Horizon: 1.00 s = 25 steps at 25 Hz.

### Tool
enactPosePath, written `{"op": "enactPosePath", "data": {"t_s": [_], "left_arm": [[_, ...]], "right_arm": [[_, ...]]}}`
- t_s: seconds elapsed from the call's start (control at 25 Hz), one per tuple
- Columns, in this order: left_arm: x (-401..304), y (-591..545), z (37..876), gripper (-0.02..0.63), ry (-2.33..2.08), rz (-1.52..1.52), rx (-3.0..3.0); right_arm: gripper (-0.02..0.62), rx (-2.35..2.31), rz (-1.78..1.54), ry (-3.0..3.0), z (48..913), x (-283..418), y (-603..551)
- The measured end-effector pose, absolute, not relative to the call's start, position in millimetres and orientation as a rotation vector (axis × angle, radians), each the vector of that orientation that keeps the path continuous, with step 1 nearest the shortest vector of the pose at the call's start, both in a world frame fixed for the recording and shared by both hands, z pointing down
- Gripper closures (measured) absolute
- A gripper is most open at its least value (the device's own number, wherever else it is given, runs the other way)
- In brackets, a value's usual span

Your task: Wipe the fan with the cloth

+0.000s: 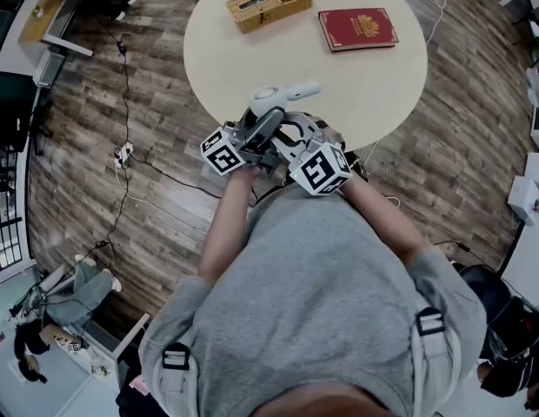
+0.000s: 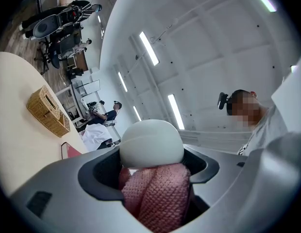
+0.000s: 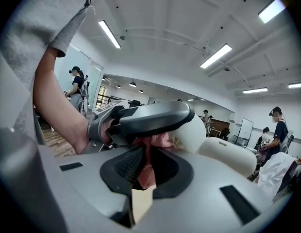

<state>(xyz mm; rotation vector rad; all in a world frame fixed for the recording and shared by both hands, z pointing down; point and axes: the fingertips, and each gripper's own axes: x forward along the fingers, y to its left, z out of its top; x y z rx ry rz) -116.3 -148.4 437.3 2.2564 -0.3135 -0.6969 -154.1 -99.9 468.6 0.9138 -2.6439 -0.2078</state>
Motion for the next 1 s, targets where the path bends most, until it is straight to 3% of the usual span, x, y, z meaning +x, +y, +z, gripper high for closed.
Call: {"op": "enactPosePath", "data": {"t_s": [1.0], "left_arm": [[-138,-143,450,0.224,-0.358,-0.638,2.287]], "right_arm": [[0.555,1.279,-0.228,-2.459,465,-55,-138]]}}
